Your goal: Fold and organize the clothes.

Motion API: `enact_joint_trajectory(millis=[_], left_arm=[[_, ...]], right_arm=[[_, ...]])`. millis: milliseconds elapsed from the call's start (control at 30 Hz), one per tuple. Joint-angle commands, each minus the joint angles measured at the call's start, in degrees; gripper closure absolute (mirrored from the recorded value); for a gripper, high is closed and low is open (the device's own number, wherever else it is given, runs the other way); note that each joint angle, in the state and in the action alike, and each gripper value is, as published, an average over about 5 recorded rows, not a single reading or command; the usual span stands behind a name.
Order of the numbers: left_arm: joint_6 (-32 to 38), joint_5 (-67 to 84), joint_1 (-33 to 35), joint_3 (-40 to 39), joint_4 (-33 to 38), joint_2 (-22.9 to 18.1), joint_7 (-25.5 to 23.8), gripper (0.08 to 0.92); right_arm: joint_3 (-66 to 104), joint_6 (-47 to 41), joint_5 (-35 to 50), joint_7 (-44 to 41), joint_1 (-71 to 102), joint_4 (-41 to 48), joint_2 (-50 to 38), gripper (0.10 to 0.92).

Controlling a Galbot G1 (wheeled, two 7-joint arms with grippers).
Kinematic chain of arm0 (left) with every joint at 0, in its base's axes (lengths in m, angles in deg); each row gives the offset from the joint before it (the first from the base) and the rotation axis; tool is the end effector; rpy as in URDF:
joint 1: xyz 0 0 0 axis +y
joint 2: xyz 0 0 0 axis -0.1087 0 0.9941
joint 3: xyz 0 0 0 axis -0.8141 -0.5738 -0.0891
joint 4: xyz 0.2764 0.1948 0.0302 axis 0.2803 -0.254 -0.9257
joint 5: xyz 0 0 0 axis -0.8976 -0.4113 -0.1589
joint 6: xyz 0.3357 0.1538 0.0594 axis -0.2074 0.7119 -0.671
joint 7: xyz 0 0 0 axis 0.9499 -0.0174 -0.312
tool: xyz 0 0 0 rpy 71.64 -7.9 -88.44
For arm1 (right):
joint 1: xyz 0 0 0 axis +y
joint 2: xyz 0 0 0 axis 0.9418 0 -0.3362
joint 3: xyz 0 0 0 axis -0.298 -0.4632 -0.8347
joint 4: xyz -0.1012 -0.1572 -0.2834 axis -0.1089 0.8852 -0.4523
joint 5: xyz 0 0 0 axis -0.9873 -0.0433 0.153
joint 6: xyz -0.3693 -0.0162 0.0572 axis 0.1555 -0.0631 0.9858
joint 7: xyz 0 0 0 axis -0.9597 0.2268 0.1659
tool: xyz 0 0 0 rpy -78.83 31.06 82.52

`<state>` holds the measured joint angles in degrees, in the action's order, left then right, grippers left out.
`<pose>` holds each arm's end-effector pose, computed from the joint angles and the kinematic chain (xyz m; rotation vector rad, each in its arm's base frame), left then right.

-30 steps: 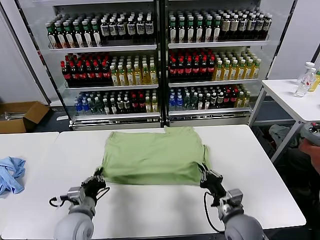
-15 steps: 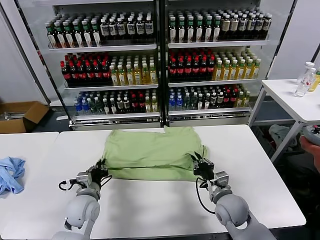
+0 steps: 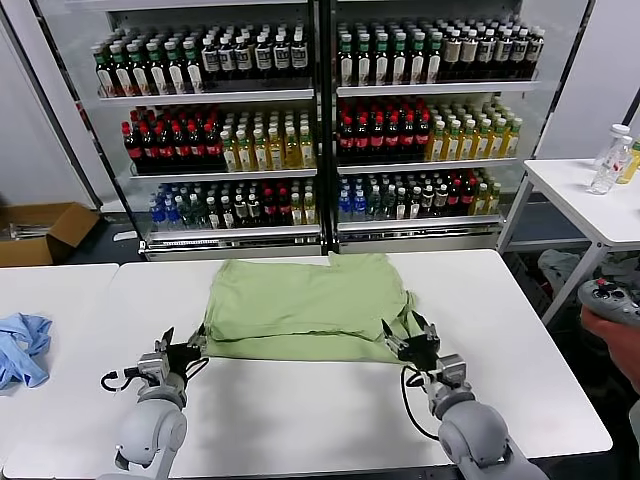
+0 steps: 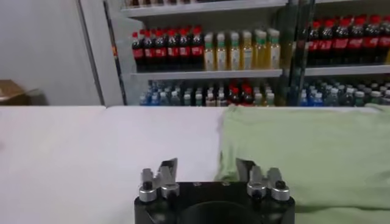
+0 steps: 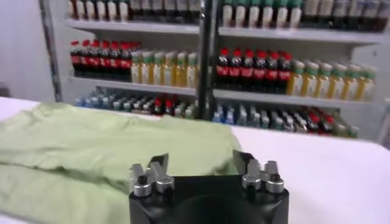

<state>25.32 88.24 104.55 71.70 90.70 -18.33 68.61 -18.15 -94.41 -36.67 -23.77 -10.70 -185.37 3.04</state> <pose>0.3257 0.0738 -0.3018 0.2472 -2.6994 0.0014 0.3029 -0.0115 -0.3046 0.2739 -2.7840 0.0946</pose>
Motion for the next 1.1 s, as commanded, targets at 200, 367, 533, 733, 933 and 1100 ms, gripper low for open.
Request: enact_joint_trajectory(millis=[200, 367, 533, 733, 933, 1100], left_arm=[[-1.3, 5.2, -1.0, -0.7, -2.8, -0.8, -1.0, 0.225], [-1.7, 5.4, -0.6, -1.3, -2.9, -1.0, -1.5, 0.359], [-1.6, 6.7, -0.1, -1.6, -3.2, -1.2, -1.8, 0.506], [-1.7, 8.2, 0.3, -2.2, -3.4, -1.3, -2.3, 0.679], [-1.0, 7.6, 6.7, -1.8, 3.7, -1.9, -2.2, 0.851], [-0.6, 5.1, 16.2, -1.1, 11.7, -3.1, -2.2, 0.901]], right_arm=[[0.2, -4.0, 4.6, 1.9, 2.9, 0.6, 1.8, 0.284], [-0.1, -3.3, 5.9, 1.3, 1.6, 2.0, 1.5, 0.423], [0.1, -2.8, 6.5, 0.5, 1.2, 1.6, 0.1, 0.562], [-0.1, -2.0, 8.2, -0.5, 0.1, 2.1, -3.8, 0.735], [1.8, -1.0, 8.2, -2.2, 2.8, -1.1, -7.7, 0.871], [6.2, -0.5, 8.6, -3.4, 11.0, -7.0, -10.0, 0.877]])
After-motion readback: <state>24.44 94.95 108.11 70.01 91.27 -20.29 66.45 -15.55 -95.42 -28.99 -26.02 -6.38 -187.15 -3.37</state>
